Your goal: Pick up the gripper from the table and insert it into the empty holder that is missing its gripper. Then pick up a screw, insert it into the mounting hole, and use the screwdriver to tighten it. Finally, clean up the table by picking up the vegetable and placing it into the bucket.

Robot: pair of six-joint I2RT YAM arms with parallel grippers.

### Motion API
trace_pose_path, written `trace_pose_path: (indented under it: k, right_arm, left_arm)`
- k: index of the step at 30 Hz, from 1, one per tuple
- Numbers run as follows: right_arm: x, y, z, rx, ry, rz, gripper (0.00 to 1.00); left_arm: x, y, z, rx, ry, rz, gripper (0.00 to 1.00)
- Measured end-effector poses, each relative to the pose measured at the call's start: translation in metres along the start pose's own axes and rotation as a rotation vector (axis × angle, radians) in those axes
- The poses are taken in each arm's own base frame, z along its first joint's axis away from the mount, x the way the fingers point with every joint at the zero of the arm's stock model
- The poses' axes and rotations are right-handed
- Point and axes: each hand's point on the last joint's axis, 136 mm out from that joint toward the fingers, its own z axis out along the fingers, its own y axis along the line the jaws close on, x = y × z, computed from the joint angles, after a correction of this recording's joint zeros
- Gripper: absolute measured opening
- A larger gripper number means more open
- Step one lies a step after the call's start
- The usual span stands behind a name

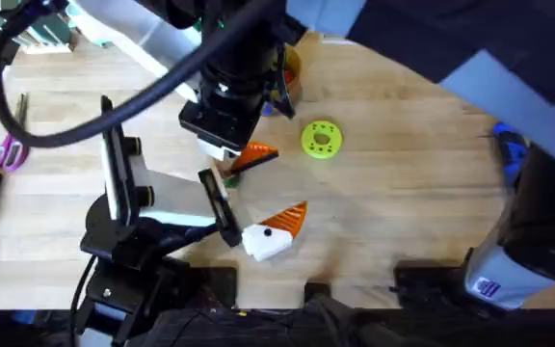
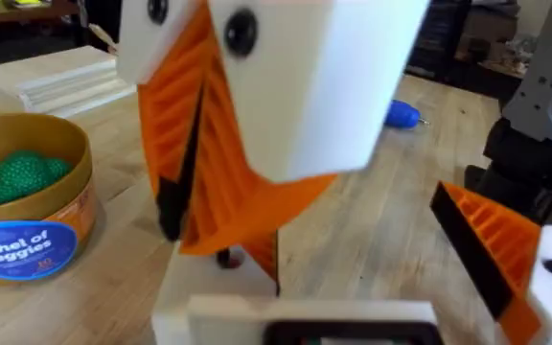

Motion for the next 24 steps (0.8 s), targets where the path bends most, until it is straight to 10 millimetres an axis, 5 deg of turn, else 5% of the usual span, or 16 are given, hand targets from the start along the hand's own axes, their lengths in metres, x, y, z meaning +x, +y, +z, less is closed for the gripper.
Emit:
trace_pose_path:
  k: [24]
  right_arm:
    - [0.0020, 0.0010, -0.0067, 0.000, 0.004, 0.001, 0.006]
  left_arm:
    - [0.0000, -0.0007, 0.0000, 0.004, 0.000, 0.018, 0.992]
